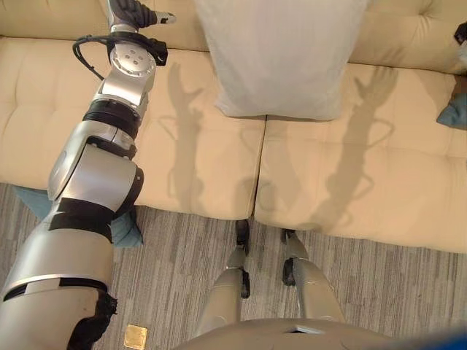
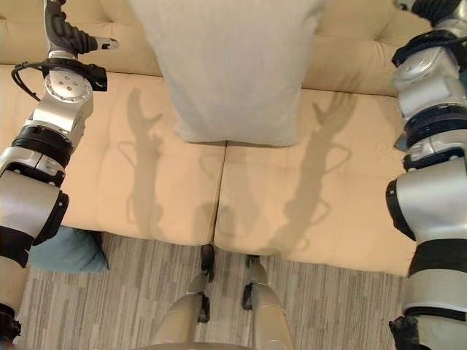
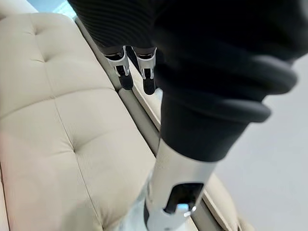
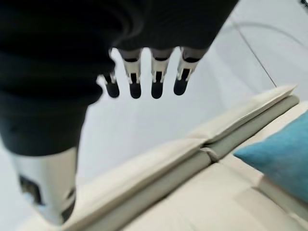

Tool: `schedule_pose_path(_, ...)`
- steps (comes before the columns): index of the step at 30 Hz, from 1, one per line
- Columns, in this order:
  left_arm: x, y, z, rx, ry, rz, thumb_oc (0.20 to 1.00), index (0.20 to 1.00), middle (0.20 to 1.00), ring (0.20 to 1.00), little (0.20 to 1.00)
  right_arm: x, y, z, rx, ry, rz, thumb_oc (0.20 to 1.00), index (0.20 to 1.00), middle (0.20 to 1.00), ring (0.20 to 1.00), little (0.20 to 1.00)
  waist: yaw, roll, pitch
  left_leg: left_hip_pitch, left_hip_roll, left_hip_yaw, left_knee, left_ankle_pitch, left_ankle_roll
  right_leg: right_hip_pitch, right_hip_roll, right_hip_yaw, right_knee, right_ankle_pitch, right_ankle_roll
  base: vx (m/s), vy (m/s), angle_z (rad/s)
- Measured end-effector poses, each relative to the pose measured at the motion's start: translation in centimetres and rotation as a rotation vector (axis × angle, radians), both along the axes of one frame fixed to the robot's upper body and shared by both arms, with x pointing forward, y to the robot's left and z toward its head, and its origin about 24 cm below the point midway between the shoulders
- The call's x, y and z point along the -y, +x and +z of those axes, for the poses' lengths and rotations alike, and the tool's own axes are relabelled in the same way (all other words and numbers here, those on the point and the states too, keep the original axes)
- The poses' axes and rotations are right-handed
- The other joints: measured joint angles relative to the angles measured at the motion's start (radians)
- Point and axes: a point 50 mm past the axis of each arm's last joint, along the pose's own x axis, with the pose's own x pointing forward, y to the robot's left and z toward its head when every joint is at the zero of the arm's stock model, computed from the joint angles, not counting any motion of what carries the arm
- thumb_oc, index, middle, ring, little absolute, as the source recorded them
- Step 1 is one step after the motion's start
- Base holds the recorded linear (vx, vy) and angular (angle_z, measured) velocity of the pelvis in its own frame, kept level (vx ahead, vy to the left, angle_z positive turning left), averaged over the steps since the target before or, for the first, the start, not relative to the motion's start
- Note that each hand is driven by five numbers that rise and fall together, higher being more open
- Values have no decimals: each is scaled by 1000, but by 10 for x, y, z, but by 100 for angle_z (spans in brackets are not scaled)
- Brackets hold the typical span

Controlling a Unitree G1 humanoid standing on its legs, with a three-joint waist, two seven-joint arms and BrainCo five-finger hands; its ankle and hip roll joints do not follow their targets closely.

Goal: Pick up all the scattered cushions and arrange them neatly on the sofa.

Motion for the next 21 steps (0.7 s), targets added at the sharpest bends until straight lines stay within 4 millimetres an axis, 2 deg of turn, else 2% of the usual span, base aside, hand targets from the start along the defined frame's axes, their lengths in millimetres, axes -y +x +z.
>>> schedule_pose_path(3, 12, -3, -10, 17, 0, -79, 1000, 1000, 1000, 1000, 1000, -4, 3, -24, -8, 51, 87, 1000, 1000, 1000, 1000, 1000, 0, -5, 1, 5, -2, -11, 0, 3, -3, 9, -3, -3, 3, -3, 4, 20, -31, 10)
schedule_pose_path(4, 11, -9, -15, 43, -35, -118, 1000, 1000, 1000, 1000, 1000, -10, 2, -41, -25, 59, 146, 1000, 1000, 1000, 1000, 1000, 1, -10, 4, 20, -1, -13, -3, 3, -4, 25, -2, -6, 3, -8, 10, 54, -34, 5)
schedule_pose_path(5, 12, -23, -29, 83, -22, -183, 1000, 1000, 1000, 1000, 1000, -19, 0, -71, -69, 39, 226, 1000, 1000, 1000, 1000, 1000, -7, -15, 7, 51, 2, -19, -7, 3, -4, 55, 0, -8, 1, -9, 11, 68, -18, 8)
schedule_pose_path(6, 14, -32, -39, 95, -13, -210, 1000, 1000, 1000, 1000, 1000, -23, -4, -89, -86, 57, 270, 1000, 1000, 1000, 1000, 1000, -8, -18, 6, 70, 2, -24, -7, 0, -8, 79, -1, -10, 1, -34, 43, 119, -16, 7)
schedule_pose_path(7, 3, -72, -70, 162, -51, -220, 1000, 1000, 1000, 1000, 1000, -34, -36, -131, -33, 127, 395, 1000, 1000, 1000, 1000, 1000, -13, -30, 2, 114, 10, -26, -7, -13, -24, 126, 6, -9, -1, -54, 58, 105, -6, 19)
schedule_pose_path(8, 0, -98, -103, 157, -108, -195, 1000, 1000, 1000, 1000, 1000, -27, -65, -174, -39, 215, 381, 1000, 1000, 1000, 1000, 1000, -9, -38, 1, 160, 10, -26, -7, -15, -26, 179, 7, -14, -2, -69, 34, 102, -1, 24)
schedule_pose_path(9, -4, -103, -132, 83, -152, -135, 1000, 1000, 1000, 1000, 1000, -15, -75, -216, -141, 295, 303, 1000, 1000, 1000, 1000, 1000, -1, -42, -3, 199, 11, -23, -7, -15, -26, 222, 6, -15, -1, -76, 30, 79, -4, 25)
schedule_pose_path(10, -6, -103, -150, 20, -167, -102, 1000, 1000, 1000, 1000, 1000, -7, -80, -248, -244, 346, 242, 1000, 1000, 1000, 1000, 1000, 10, -52, -26, 209, 11, -22, -7, -26, -35, 232, 5, -15, 3, -97, 37, 62, -2, 16)
schedule_pose_path(11, -6, -109, -164, -25, -188, -91, 1000, 1000, 1000, 1000, 1000, -2, -94, -278, -344, 383, 199, 1000, 1000, 1000, 1000, 1000, 22, -52, -33, 219, 17, -25, -8, -49, -31, 246, 11, -21, 4, -103, 29, 39, -16, 12)
schedule_pose_path(12, -2, -115, -178, -62, -200, -93, 1000, 1000, 1000, 1000, 1000, 1, -110, -301, -411, 424, 173, 1000, 1000, 1000, 1000, 1000, 34, -55, -34, 233, 16, -28, -8, -48, -30, 263, 8, -32, 5, -102, 27, 16, -34, 19)
schedule_pose_path(13, 1, -121, -202, -156, -208, -93, 1000, 1000, 1000, 1000, 1000, 3, -122, -326, -512, 452, 144, 1000, 1000, 1000, 1000, 1000, 38, -56, -34, 252, 13, -33, -7, -45, -27, 289, 4, -40, -1, -101, 26, 16, -38, 21)
schedule_pose_path(15, 5, -131, -244, -331, -198, -109, 1000, 1000, 1000, 1000, 1000, 5, -144, -358, -657, 478, 113, 1000, 1000, 1000, 1000, 1000, 44, -57, -35, 299, 7, -53, -8, -45, -27, 360, -1, -66, -20, -105, 31, 3, -6, 35)
schedule_pose_path(16, 2, -144, -273, -472, -186, -95, 1000, 1000, 1000, 1000, 1000, 7, -158, -374, -743, 483, 94, 1000, 1000, 1000, 1000, 1000, 42, -60, -35, 331, 7, -54, -8, -47, -28, 394, -2, -76, -20, -114, 40, 5, 23, 38)
schedule_pose_path(17, -6, -157, -294, -574, -174, -68, 1000, 1000, 1000, 1000, 1000, 5, -164, -385, -783, 504, 96, 1000, 1000, 1000, 1000, 1000, 45, -66, -41, 334, 7, -53, -8, -47, -29, 398, -2, -79, -20, -116, 41, 1, 40, 16)
schedule_pose_path(18, -16, -174, -313, -663, -169, -48, 1000, 1000, 1000, 1000, 1000, -1, -166, -392, -800, 532, 109, 1000, 1000, 1000, 1000, 1000, 48, -72, -42, 348, 8, -51, -8, -51, -33, 412, -3, -83, -20, -118, 43, 12, 34, 2)
schedule_pose_path(20, -32, -235, -368, -949, -178, 15, 1000, 1000, 1000, 1000, 1000, -7, -193, -424, -961, 585, 101, 1000, 1000, 1000, 1000, 1000, 44, -72, -43, 408, 7, -46, -12, -70, -27, 470, -4, -83, -21, -130, 38, -13, 49, -4)
schedule_pose_path(21, -39, -291, -409, -1214, -226, 102, 1000, 1000, 1000, 1000, 1000, -8, -218, -446, -1098, 622, 71, 1000, 1000, 1000, 1000, 1000, 54, -72, -48, 430, 7, -24, -13, -82, -8, 489, -6, -74, -21, -133, 33, -48, 106, -3)
